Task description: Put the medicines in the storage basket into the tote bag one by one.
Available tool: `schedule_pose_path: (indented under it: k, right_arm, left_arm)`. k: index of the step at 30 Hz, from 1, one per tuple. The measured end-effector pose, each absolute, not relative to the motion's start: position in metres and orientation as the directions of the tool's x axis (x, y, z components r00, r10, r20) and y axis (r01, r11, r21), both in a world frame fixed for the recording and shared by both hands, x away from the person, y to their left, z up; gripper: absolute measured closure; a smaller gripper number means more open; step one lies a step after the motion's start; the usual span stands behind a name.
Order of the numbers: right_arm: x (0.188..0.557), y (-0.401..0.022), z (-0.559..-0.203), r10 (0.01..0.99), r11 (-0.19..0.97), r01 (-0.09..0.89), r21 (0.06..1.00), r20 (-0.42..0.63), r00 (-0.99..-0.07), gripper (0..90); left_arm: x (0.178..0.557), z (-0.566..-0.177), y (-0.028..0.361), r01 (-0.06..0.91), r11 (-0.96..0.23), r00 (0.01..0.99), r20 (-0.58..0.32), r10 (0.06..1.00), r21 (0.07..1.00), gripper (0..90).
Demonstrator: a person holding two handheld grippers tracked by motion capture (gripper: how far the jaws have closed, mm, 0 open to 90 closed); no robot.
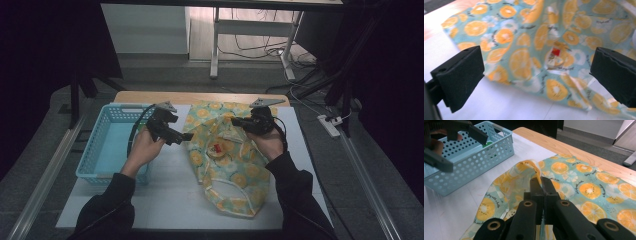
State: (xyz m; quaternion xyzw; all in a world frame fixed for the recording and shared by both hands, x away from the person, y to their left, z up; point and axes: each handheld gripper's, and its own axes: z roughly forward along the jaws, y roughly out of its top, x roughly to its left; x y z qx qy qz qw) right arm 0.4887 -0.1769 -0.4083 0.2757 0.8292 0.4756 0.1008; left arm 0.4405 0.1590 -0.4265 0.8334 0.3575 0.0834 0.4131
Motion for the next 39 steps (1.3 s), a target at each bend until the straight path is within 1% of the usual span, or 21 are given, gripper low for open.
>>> schedule_pose_path:
  k: [13,21,28,35,39]
  right_arm:
    - [0.489,-0.177,-0.409,0.554,0.394,0.365,0.843,0.099,-0.826,89.8]
    - [0.488,-0.177,-0.409,0.553,0.397,0.364,0.843,0.097,-0.828,89.7]
    - [0.488,-0.176,-0.409,0.552,0.399,0.361,0.843,0.093,-0.829,89.7]
    - [0.488,-0.176,-0.409,0.553,0.397,0.362,0.844,0.095,-0.828,89.8]
    - [0.488,-0.176,-0.409,0.551,0.397,0.360,0.844,0.095,-0.829,89.7]
  left_arm:
    - [0.435,-0.423,0.209,0.586,-0.357,0.627,-0.128,0.769,0.727,0.0]
    - [0.436,-0.432,0.240,0.624,-0.326,0.548,-0.100,0.831,0.710,0.0]
    - [0.441,-0.443,0.268,0.661,-0.270,0.476,-0.112,0.872,0.700,0.9]
    - [0.446,-0.458,0.278,0.679,-0.268,0.440,-0.087,0.894,0.683,1.3]
    - [0.452,-0.469,0.279,0.695,-0.267,0.441,-0.101,0.892,0.668,0.0]
